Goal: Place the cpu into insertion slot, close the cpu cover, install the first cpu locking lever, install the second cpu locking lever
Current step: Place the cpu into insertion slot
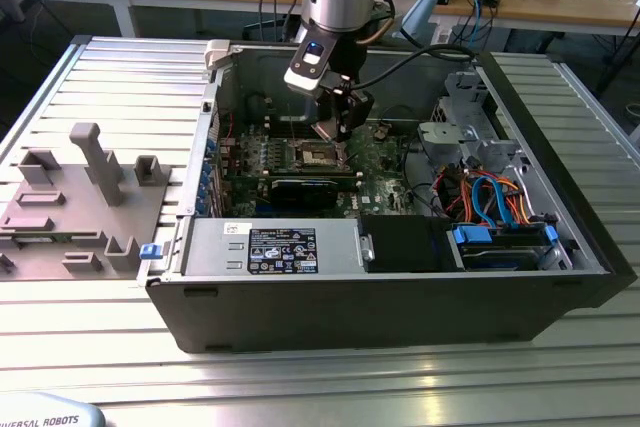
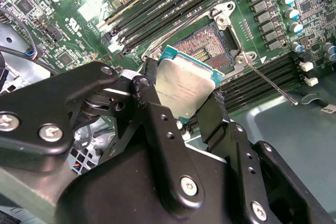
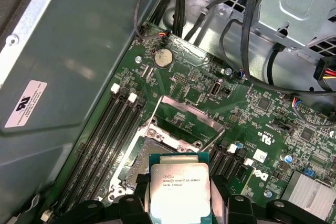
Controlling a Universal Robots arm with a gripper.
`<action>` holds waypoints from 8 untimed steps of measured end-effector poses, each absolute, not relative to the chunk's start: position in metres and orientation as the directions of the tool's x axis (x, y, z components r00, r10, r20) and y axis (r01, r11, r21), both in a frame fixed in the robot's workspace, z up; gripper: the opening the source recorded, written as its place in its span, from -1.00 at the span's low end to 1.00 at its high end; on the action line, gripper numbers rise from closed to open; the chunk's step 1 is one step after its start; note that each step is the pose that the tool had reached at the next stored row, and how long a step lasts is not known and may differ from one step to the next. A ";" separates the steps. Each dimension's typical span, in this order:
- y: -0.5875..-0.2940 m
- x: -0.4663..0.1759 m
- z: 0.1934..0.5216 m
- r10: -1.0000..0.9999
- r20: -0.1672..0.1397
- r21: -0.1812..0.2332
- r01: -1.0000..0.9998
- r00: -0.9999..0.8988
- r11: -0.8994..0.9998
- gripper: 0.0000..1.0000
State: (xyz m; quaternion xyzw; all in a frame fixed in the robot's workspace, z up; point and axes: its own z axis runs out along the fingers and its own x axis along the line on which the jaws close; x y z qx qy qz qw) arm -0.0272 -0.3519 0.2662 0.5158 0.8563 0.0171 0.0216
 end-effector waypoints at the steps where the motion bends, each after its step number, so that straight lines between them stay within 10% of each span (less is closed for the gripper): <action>1: -0.352 -0.027 0.266 0.885 -0.019 0.052 0.883 -0.466 0.466 0.09; 8: -0.352 -0.027 0.266 0.890 -0.019 0.052 0.888 -0.456 0.457 0.09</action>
